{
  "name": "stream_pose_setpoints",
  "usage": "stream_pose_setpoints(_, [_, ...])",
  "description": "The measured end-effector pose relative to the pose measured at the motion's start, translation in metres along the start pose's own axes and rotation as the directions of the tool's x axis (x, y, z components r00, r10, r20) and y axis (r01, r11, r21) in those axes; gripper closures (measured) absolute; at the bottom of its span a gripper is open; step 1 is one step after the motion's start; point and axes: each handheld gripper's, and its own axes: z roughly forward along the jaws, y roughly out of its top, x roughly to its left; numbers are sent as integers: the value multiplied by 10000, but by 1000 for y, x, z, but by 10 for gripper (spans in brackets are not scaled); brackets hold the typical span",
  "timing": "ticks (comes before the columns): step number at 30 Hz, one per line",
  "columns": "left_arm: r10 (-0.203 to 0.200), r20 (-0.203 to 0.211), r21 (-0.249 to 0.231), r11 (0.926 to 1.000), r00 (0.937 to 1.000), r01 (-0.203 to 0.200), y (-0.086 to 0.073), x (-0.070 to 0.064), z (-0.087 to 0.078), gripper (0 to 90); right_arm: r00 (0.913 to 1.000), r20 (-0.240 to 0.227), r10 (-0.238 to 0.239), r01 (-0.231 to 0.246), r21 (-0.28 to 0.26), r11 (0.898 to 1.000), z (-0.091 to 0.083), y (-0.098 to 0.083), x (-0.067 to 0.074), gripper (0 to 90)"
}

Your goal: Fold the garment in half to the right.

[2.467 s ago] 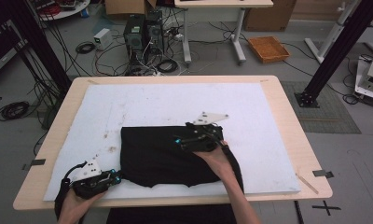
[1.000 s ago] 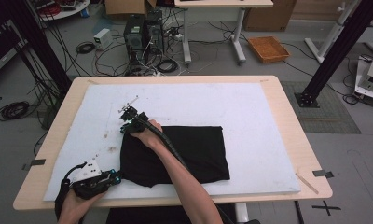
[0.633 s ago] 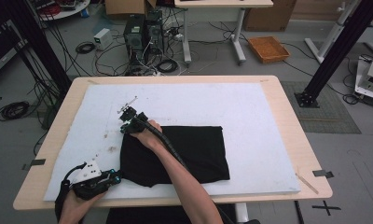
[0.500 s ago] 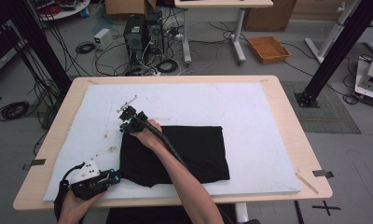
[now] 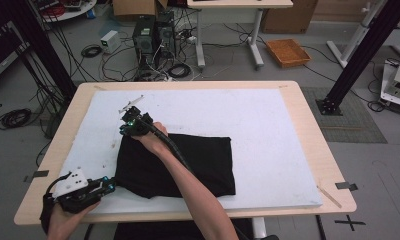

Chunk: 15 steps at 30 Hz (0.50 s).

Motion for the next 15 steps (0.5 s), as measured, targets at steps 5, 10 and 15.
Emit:
stream_pose_setpoints(5, [-17, -309, -222, 9998, 9995, 11, 0, 3, -18, 853, 9991, -192, -373, 372, -75, 9993, 8, 14, 11, 869])
stream_pose_setpoints(10, [-40, -372, -323, 9995, 9993, 28, -2, 1, -28, 853, 9973, -387, -621, 616, -145, 9980, 13, 22, 21, 868])
stream_pose_setpoints(15, [77, -229, -468, 9989, 9997, -88, 3, -3, -26, 853, 9967, -534, -610, 599, -223, 9980, 7, 21, 21, 868])
